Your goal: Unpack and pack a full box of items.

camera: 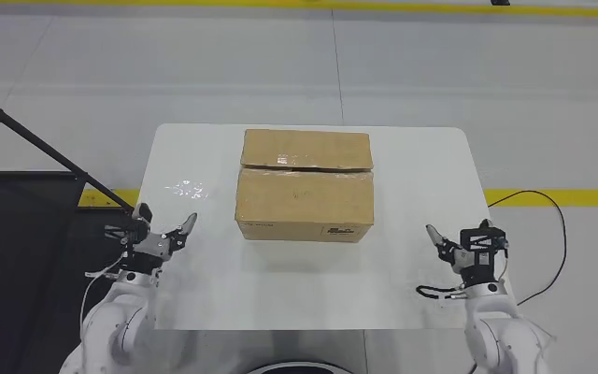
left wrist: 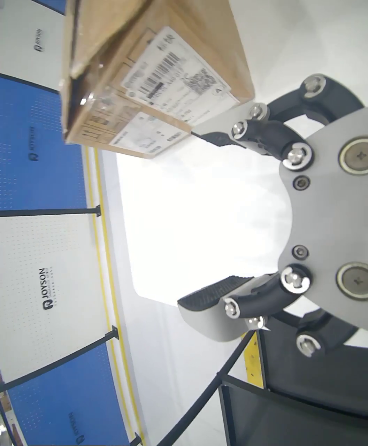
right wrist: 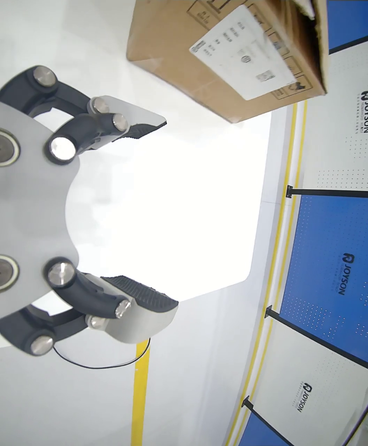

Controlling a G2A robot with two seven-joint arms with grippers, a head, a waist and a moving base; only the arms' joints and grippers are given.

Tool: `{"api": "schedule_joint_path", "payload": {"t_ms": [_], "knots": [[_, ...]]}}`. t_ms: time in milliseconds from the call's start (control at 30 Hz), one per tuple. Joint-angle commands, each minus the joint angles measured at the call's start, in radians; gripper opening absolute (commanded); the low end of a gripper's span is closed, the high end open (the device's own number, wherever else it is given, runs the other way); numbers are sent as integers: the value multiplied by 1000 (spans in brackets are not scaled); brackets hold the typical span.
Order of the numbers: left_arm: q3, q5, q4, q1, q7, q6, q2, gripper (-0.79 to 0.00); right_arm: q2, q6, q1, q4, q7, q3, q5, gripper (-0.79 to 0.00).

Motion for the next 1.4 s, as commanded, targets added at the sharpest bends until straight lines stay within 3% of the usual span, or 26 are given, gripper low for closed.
{"api": "schedule_joint_path", "payload": {"t_ms": [0, 100, 267, 700, 867, 1033, 1133, 1367], "knots": [[-12, -79, -6, -1, 18, -37, -2, 0, -1, -42, 48, -15, 87, -9, 68, 0], [-31, -184, -8, -13, 23, -84, -4, 0, -2, -93, 126, -21, 211, -30, 186, 0], [-83, -320, -15, -32, 26, -160, -5, 0, -9, -88, 257, 4, 362, -77, 366, 0], [-90, -316, -16, -32, 29, -162, -4, 0, -10, -90, 260, 7, 352, -83, 374, 0], [-71, -347, 3, -58, 6, -174, -8, 0, -19, -40, 341, 49, 402, -86, 573, 0], [-59, -367, 28, -88, -15, -193, -10, 0, -27, -36, 495, 193, 572, -88, 945, 0], [-56, -371, 25, -90, -19, -190, -11, 0, -27, -52, 573, 277, 648, -101, 1026, 0], [-62, -379, 22, -83, -18, -189, -12, 0, -27, -52, 573, 277, 648, -101, 1026, 0]]}}
